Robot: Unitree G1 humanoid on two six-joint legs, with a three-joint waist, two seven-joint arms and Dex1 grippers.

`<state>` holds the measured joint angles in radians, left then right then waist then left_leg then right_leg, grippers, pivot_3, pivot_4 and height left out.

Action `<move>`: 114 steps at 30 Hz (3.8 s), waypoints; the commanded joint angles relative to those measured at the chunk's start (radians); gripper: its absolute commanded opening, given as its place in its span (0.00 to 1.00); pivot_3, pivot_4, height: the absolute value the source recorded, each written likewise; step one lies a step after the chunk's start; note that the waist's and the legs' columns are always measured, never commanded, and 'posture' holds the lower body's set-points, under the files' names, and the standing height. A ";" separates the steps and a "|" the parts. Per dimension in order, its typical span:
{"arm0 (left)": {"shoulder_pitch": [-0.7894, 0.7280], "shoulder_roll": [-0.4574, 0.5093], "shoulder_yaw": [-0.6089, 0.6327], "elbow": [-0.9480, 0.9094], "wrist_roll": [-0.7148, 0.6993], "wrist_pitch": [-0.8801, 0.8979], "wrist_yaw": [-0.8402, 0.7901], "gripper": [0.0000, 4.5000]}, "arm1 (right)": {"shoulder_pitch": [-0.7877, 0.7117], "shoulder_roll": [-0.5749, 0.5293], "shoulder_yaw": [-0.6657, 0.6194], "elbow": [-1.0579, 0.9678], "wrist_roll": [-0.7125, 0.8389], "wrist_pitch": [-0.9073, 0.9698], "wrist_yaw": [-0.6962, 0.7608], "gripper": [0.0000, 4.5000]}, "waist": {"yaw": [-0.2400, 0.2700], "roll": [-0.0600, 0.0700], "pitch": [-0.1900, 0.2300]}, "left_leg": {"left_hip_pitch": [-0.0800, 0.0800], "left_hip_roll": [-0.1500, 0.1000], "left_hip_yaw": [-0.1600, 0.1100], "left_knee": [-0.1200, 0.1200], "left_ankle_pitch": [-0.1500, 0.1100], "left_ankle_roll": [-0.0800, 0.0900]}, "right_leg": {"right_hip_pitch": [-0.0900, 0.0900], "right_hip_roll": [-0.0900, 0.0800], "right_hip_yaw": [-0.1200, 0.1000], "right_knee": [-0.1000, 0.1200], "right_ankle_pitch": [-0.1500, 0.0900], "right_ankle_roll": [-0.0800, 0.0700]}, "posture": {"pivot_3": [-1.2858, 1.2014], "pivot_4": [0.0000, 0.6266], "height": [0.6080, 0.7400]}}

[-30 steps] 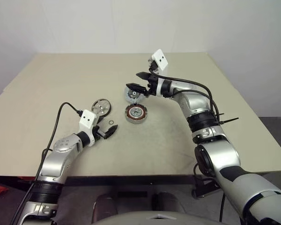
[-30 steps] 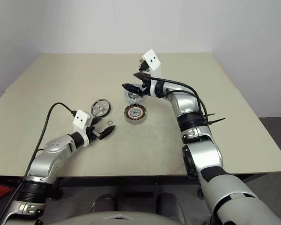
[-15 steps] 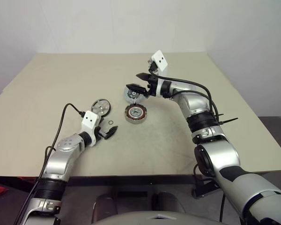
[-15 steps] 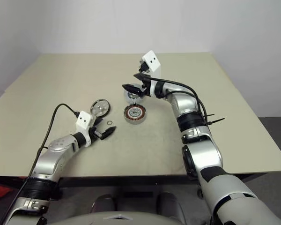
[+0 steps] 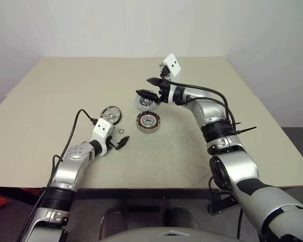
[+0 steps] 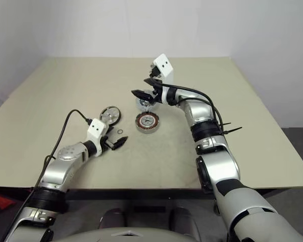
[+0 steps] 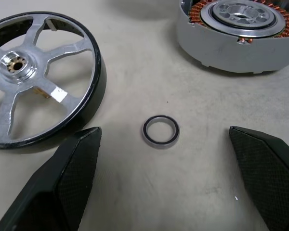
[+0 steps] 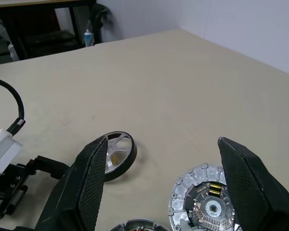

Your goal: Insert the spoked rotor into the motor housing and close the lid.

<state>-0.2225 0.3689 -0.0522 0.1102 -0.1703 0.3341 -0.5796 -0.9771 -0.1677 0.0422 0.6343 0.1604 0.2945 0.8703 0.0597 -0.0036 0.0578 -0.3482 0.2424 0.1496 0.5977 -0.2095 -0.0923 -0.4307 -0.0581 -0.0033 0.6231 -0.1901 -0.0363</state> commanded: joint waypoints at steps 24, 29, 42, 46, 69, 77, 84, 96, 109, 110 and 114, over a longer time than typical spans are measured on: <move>-0.039 -0.039 -0.052 0.072 0.027 -0.027 -0.068 1.00 | -0.040 -0.001 -0.010 -0.011 0.011 -0.036 -0.014 0.92 | 0.034 0.000 0.000 | 0.000 -0.001 0.000 0.000 0.001 -0.001 | 0.001 -0.001 -0.001 0.000 0.000 0.000 | 0.52 0.00 1.00; 0.008 -0.030 -0.040 0.074 0.030 -0.044 -0.068 1.00 | -0.044 -0.002 -0.010 -0.004 0.012 -0.041 -0.016 0.92 | 0.031 0.001 0.000 | 0.000 -0.001 0.000 -0.001 0.001 -0.001 | 0.000 -0.001 0.000 -0.001 0.000 0.000 | 0.52 0.00 1.00; 0.042 -0.041 -0.030 0.092 0.033 -0.042 -0.061 0.68 | -0.058 0.003 -0.010 0.013 0.014 -0.056 -0.014 0.93 | 0.011 0.004 -0.002 | 0.000 -0.001 0.000 -0.002 0.001 0.000 | 0.002 -0.001 0.000 -0.001 0.000 0.000 | 0.52 0.00 1.00; 0.037 -0.037 -0.029 0.099 0.048 -0.044 -0.049 0.62 | -0.057 0.003 -0.011 0.012 0.014 -0.058 -0.017 0.93 | 0.011 0.004 -0.002 | 0.000 -0.001 0.000 -0.002 0.001 0.000 | 0.002 -0.001 0.000 -0.001 0.000 0.000 | 0.52 0.00 1.00; 0.019 -0.055 -0.018 0.086 0.037 -0.031 -0.037 0.30 | -0.057 0.000 -0.005 0.013 0.008 -0.071 -0.014 0.93 | 0.012 0.006 -0.003 | 0.000 -0.001 0.000 -0.002 0.000 0.000 | 0.003 -0.001 0.000 -0.002 0.000 0.000 | 0.52 0.00 1.00; -0.043 -0.080 0.049 -0.008 -0.055 0.027 -0.035 0.30 | -0.055 -0.004 -0.003 0.014 0.003 -0.077 -0.016 0.93 | 0.013 0.006 -0.003 | 0.000 -0.001 0.000 -0.001 0.000 0.000 | 0.003 -0.001 -0.001 -0.002 0.000 0.000 | 0.52 0.00 1.00; -0.084 -0.101 0.074 -0.043 -0.110 0.064 -0.022 0.30 | -0.057 -0.005 -0.005 0.018 0.002 -0.082 -0.021 0.93 | 0.010 0.006 -0.002 | -0.001 0.000 0.000 -0.002 0.001 0.000 | 0.000 0.000 -0.001 -0.003 0.000 0.000 | 0.52 0.00 1.00; -0.162 -0.116 0.069 -0.057 -0.160 0.092 -0.019 0.30 | -0.061 -0.009 -0.006 0.025 0.000 -0.092 -0.027 0.93 | 0.010 0.006 -0.001 | -0.001 0.000 0.000 -0.002 0.001 0.000 | -0.001 0.000 -0.001 -0.003 0.000 0.000 | 0.52 0.00 1.00; -0.198 -0.082 0.035 -0.002 -0.126 0.077 -0.059 0.30 | -0.047 -0.031 -0.014 -0.002 0.008 -0.088 -0.040 0.93 | 0.009 0.006 -0.001 | -0.002 0.000 0.000 -0.002 0.001 0.000 | -0.001 0.000 -0.001 -0.003 0.000 0.000 | 0.52 0.00 1.00; -0.177 -0.074 0.039 -0.014 -0.126 0.078 -0.057 0.30 | -0.045 -0.033 -0.014 -0.002 0.009 -0.086 -0.041 0.93 | 0.008 0.006 -0.001 | -0.002 0.000 0.000 -0.002 0.001 0.000 | -0.001 0.000 -0.001 -0.003 0.000 0.000 | 0.52 0.00 1.00; -0.124 -0.059 0.037 -0.042 -0.117 0.074 -0.049 0.30 | -0.043 -0.035 -0.011 0.000 0.009 -0.084 -0.040 0.93 | 0.009 0.006 -0.001 | -0.002 0.000 0.000 -0.002 0.001 0.000 | -0.001 0.000 -0.001 -0.003 0.000 0.000 | 0.52 0.00 1.00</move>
<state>-0.3444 0.3049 -0.0291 0.1135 -0.2887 0.4242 -0.6335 -1.0029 -0.1975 0.0429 0.6725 0.1568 0.2203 0.8306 0.0689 0.0024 0.0570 -0.3498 0.2423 0.1497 0.5957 -0.2089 -0.0926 -0.4320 -0.0584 -0.0042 0.6203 -0.1903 -0.0359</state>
